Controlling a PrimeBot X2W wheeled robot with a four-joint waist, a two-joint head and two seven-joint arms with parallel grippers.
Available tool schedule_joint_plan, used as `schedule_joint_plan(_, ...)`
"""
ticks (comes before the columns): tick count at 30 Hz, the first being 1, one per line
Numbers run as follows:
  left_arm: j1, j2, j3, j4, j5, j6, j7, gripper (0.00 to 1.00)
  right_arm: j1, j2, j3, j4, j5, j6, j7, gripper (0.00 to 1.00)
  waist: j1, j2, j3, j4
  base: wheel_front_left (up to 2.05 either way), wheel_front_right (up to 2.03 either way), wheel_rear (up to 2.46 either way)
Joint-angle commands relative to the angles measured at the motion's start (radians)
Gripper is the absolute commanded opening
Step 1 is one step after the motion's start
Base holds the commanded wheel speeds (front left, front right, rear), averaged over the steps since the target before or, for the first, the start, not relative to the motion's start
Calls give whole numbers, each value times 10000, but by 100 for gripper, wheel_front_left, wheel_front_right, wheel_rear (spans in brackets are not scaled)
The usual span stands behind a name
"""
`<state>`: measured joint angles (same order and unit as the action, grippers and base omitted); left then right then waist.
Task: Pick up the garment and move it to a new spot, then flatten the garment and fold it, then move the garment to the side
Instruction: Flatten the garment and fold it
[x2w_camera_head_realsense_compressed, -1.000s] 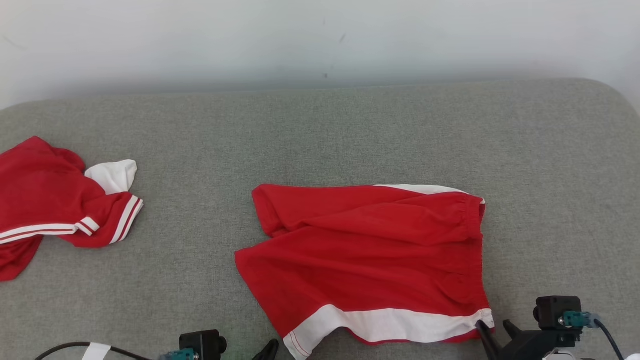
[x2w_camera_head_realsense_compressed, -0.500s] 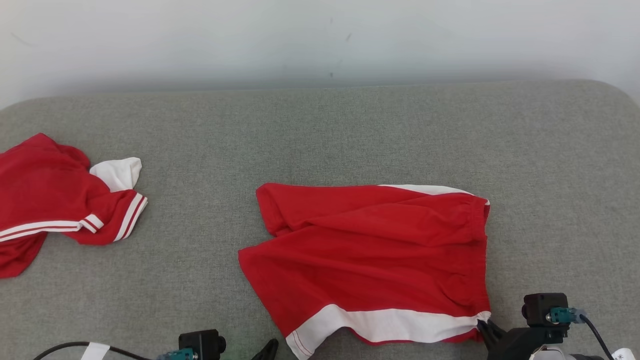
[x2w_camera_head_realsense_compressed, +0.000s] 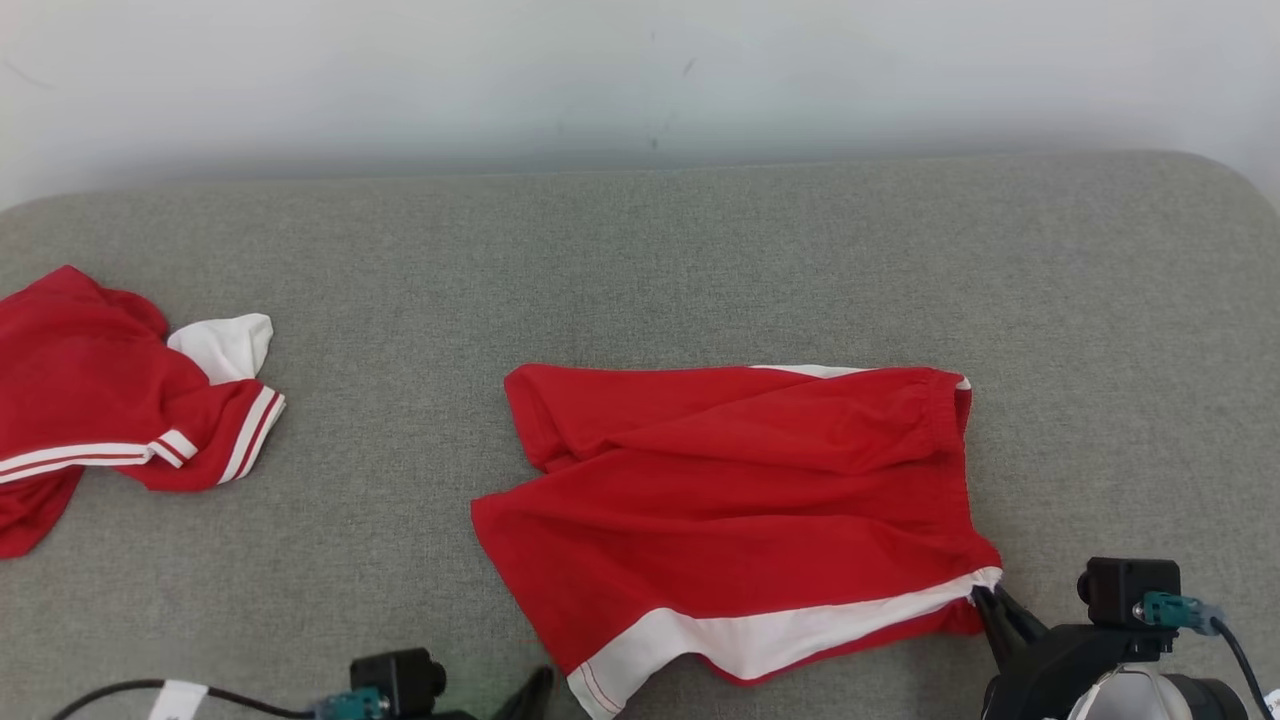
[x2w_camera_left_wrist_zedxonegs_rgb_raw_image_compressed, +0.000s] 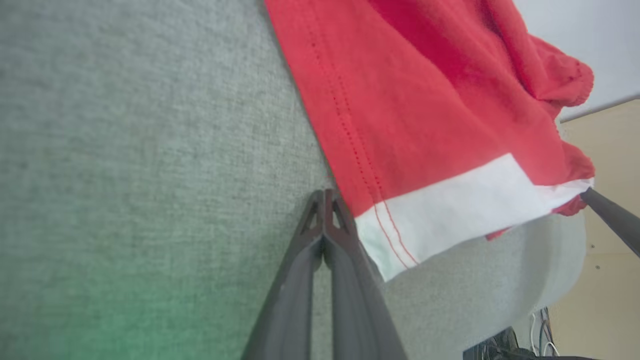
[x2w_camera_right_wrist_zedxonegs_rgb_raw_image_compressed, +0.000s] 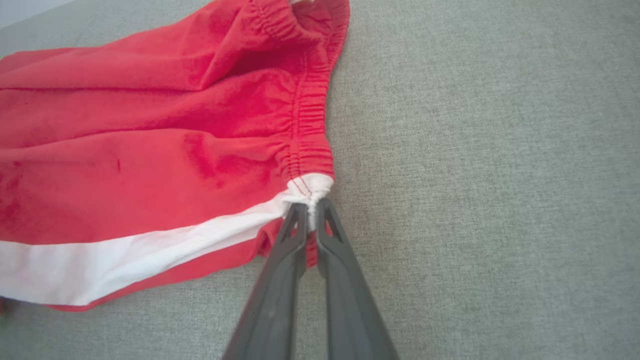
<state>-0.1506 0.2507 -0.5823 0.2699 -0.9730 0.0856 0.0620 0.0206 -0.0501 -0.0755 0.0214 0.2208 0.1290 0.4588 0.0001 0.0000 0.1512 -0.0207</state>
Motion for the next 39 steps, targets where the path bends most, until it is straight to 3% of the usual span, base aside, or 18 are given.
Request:
schedule_joint_plan(1,216,39,-182,-57,-109,123,398,0,116,-3,-17,71,-97,35,55,0,-1,0,-9,3,0,0,0)
schedule_joint_plan(3,318,66,-318,-213,-245,164,772,80,173,-7,-57,123,-90,35,99,0,-1,0,30,24,0,0,0)
schedule_joint_plan(4,333,45,-346,-324,-306,122,849,100,172,-3,-67,141,-89,35,86,0,-1,0,50,43,0,0,0)
schedule_joint_plan(10,390,-142,-423,-718,-516,-79,940,100,94,-3,-85,296,-58,35,42,0,-1,0,102,98,0,0,0)
schedule_joint_plan(21,207,-258,-917,-466,-188,-30,1184,97,62,-4,-47,420,-85,35,34,0,-1,0,119,22,0,0,0)
schedule_joint_plan(23,123,-333,-975,-327,-125,-22,1124,62,47,-3,-24,428,-90,35,40,0,-1,0,126,-9,0,0,0)
schedule_joint_plan(24,97,-361,-980,-279,-111,-42,1104,37,42,-4,-20,425,-92,36,44,0,-1,0,127,-25,0,0,0)
schedule_joint_plan(25,87,-388,-985,-241,-98,-65,1072,25,37,-4,-28,420,-97,36,46,0,-1,0,127,-36,0,0,0)
schedule_joint_plan(26,70,-401,-980,-196,-75,-80,1007,2,34,-4,-41,419,-109,36,49,0,-1,0,124,-44,0,0,0)
schedule_joint_plan(34,99,-202,-645,-19,-94,84,631,0,169,-4,-122,443,-114,36,91,0,-1,0,-4,31,0,0,0)
schedule_joint_plan(39,270,-20,-6,-613,-383,31,21,0,74,-3,-90,286,170,36,-249,0,-1,0,-125,157,0,0,0)
